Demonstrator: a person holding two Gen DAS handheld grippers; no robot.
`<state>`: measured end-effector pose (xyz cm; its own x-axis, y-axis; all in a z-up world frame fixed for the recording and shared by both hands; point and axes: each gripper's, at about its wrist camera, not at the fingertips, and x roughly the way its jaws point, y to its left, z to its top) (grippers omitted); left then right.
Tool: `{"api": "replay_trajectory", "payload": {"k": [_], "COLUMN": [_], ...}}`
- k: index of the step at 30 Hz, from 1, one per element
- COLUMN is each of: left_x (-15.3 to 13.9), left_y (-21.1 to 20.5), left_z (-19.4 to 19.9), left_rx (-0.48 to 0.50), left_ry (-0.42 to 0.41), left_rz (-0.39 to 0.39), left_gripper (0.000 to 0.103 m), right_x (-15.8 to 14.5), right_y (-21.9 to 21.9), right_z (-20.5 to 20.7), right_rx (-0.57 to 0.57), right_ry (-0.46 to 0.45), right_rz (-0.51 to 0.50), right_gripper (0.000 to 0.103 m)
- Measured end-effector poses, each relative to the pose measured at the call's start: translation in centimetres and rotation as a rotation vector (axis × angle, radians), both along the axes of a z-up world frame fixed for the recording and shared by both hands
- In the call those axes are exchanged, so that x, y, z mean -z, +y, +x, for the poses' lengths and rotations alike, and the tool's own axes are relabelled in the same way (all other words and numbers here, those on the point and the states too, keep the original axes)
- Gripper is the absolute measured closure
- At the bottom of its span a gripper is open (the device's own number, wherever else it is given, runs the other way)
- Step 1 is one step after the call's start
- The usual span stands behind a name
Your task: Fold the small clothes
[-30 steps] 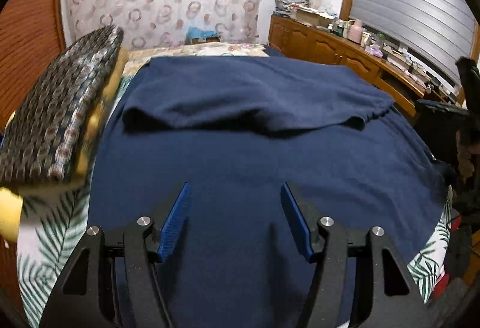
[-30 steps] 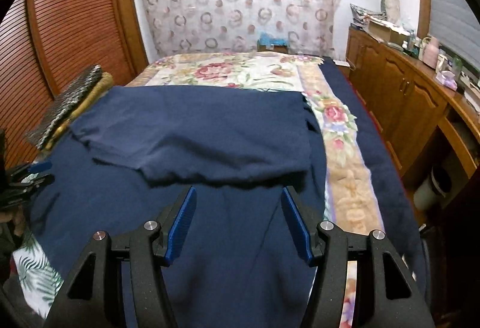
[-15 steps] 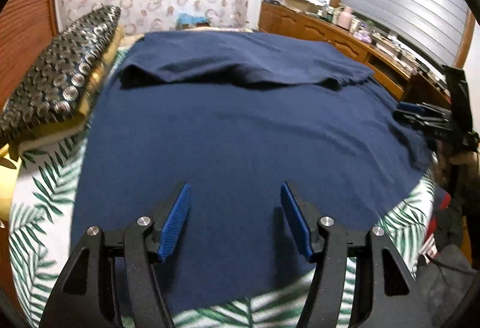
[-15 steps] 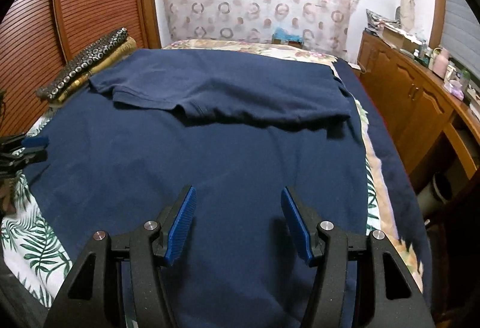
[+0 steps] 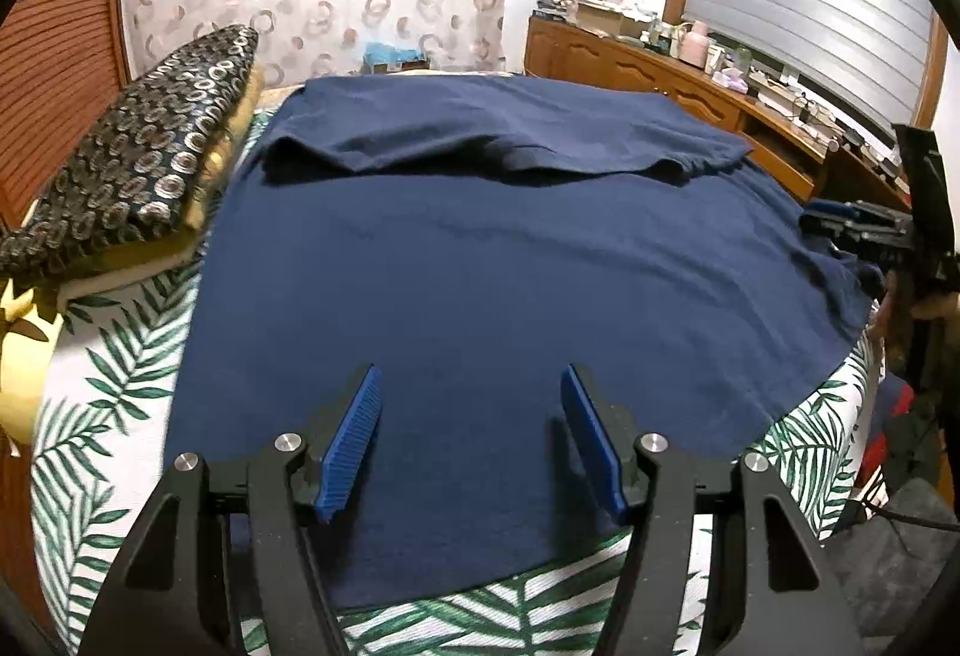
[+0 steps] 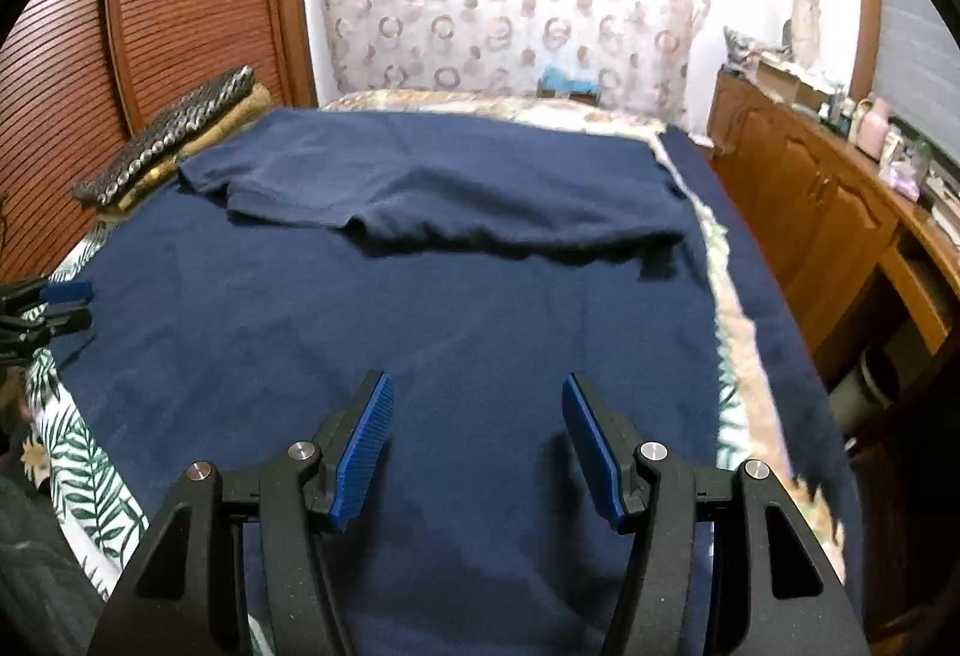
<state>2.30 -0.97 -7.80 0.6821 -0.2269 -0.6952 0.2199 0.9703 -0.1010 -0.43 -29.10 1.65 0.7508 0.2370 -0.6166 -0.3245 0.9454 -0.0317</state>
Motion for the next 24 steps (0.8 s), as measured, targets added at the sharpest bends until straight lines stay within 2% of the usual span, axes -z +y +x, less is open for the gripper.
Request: {"api": "replay_trajectory", "payload": {"k": [3, 8, 15, 19, 21, 22, 23, 24], "left_x": [-1.4, -3.5, -4.8, -4.2, -3.5, -3.1, -2.8, -2.4], "left_y": [0.8, 2.0, 3.2, 3.2, 3.2, 3.2, 3.2, 3.2], "left_z": [-0.1, 2.4, 8.7, 11.7, 13.1, 13.7, 14.3, 14.8], "left_rx": [0.002, -0.036, -0.097, -0.116, -0.130, -0.138, -0.149, -0.156], "left_ry": [-0.053, -0.108, -0.129, -0.095, -0.066, -0.051, -0.038, -0.025], "left_rz": [-0.008, 0.036, 0.055, 0.036, 0.018, 0.016, 0.018, 0.014], "left_gripper": [0.040, 0.040, 0.040, 0.040, 0.040, 0.040, 0.040, 0.040], "right_x": [-1.1, -1.8, -1.9, -1.3, -0.7, -0.6, -0.5, -0.2], "right_y": [-1.0, -2.9, -3.8, -3.7, -3.5, -3.2, -2.8, -2.4], "right_z": [1.1, 5.4, 12.6, 15.4, 16.3, 16.5, 16.7, 16.8], "right_rx": [0.036, 0.107, 0.174, 0.223, 0.223, 0.217, 0.211, 0.204], "right_ry": [-0.026, 0.001, 0.088, 0.143, 0.169, 0.174, 0.176, 0.178], "right_rz": [0.013, 0.025, 0.078, 0.088, 0.104, 0.103, 0.099, 0.094], "right_gripper": [0.042, 0.042, 0.042, 0.043, 0.061, 0.066, 0.078, 0.084]}}
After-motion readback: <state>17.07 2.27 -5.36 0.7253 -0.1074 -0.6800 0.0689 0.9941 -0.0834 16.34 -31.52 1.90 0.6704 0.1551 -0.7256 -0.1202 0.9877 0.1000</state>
